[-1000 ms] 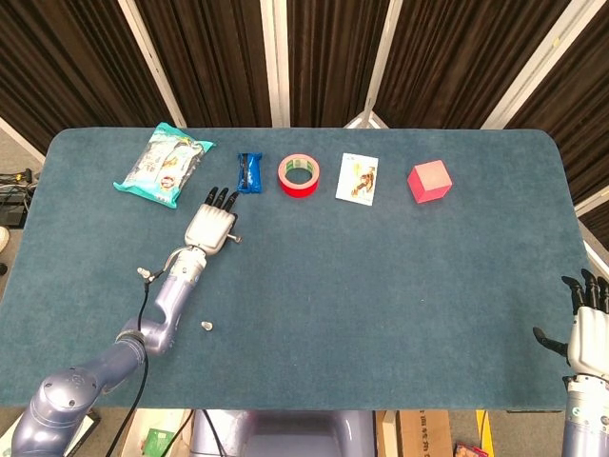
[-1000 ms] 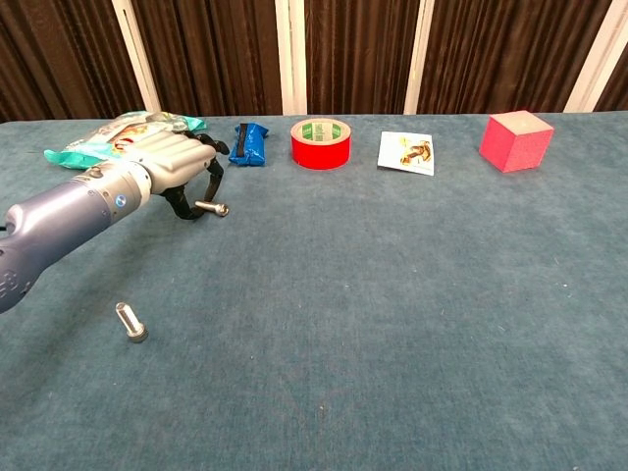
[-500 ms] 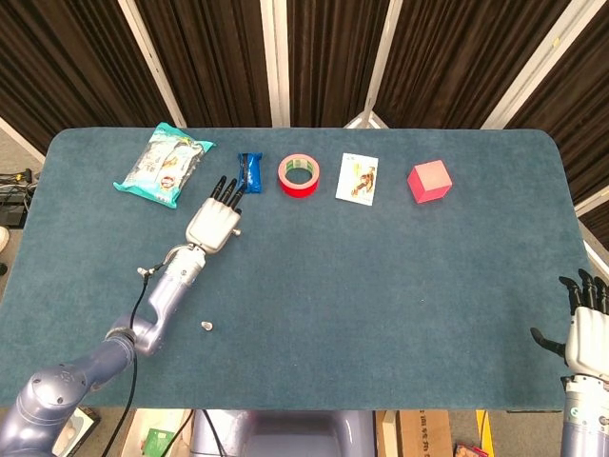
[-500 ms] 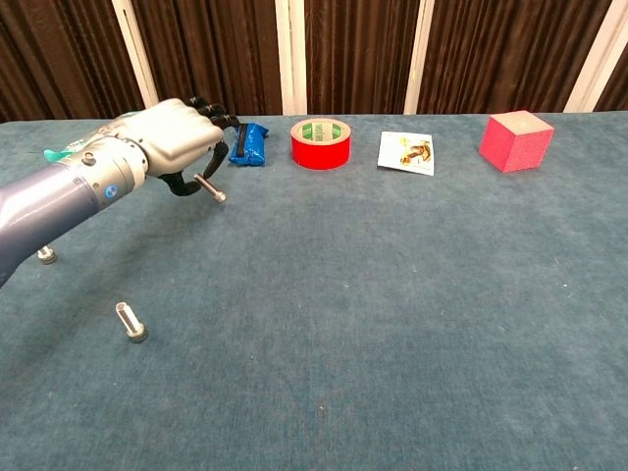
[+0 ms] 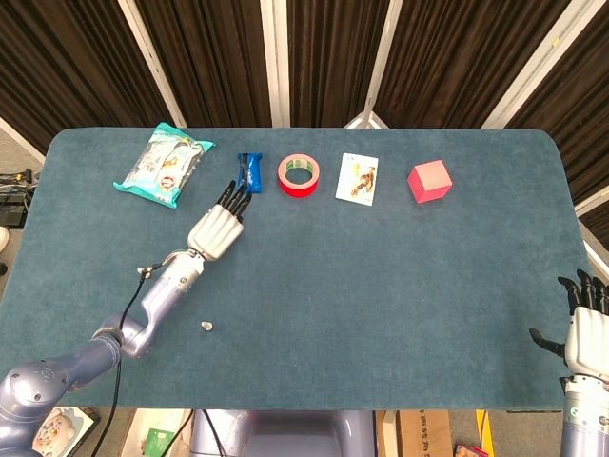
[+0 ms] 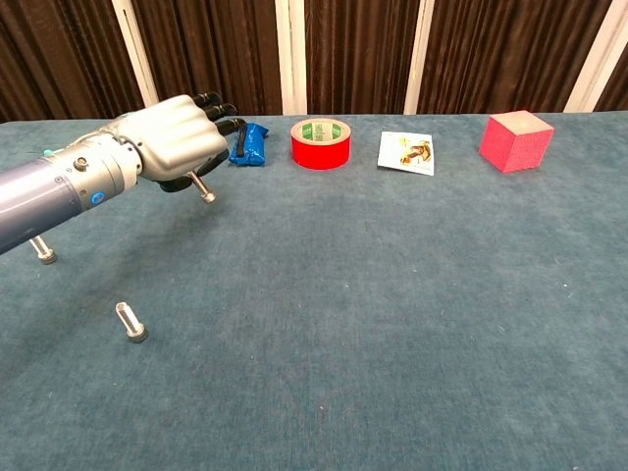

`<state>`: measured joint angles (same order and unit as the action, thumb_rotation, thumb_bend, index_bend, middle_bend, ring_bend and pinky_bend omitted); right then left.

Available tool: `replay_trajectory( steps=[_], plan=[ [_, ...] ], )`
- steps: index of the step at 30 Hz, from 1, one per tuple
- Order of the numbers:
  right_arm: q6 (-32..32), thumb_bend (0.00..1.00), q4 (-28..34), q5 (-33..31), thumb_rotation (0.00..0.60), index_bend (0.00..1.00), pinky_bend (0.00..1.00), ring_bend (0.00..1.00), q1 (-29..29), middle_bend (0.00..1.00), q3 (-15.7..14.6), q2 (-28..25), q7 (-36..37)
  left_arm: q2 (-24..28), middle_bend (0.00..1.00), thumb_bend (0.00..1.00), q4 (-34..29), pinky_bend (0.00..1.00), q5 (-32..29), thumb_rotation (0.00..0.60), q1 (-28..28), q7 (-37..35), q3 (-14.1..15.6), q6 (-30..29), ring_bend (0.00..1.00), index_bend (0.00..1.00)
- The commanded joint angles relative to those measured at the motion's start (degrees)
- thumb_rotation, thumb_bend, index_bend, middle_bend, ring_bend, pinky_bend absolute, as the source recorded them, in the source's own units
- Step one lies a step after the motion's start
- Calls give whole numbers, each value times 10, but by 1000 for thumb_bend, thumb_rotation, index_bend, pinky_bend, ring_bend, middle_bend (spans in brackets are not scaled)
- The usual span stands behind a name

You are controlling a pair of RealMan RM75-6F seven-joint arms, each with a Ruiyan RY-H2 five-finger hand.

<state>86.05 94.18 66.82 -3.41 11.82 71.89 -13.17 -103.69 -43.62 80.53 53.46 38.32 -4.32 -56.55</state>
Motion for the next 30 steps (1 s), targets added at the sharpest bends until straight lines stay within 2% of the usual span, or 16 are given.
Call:
replay_trajectory(
  steps=[1,12,24,30],
  plan=[
    [0,102,0,0,600,231,0,51,0,95,0,-1,1,8,55,491,-16,0,-7,600,-2,25,-1,10,0,557],
    [1,103,1,-1,600,231,0,51,1,95,2,-2,3,6,47,490,-37,0,-21,600,-4,90,-6,23,0,546],
    [0,102,0,-3,600,233,0,51,1,95,2,-4,5,-1,40,484,-40,0,-36,600,-6,121,-12,35,0,525],
    [1,101,0,-3,600,233,0,51,1,95,3,-2,2,0,33,447,-43,0,-39,600,-6,123,-14,37,0,443]
  ],
)
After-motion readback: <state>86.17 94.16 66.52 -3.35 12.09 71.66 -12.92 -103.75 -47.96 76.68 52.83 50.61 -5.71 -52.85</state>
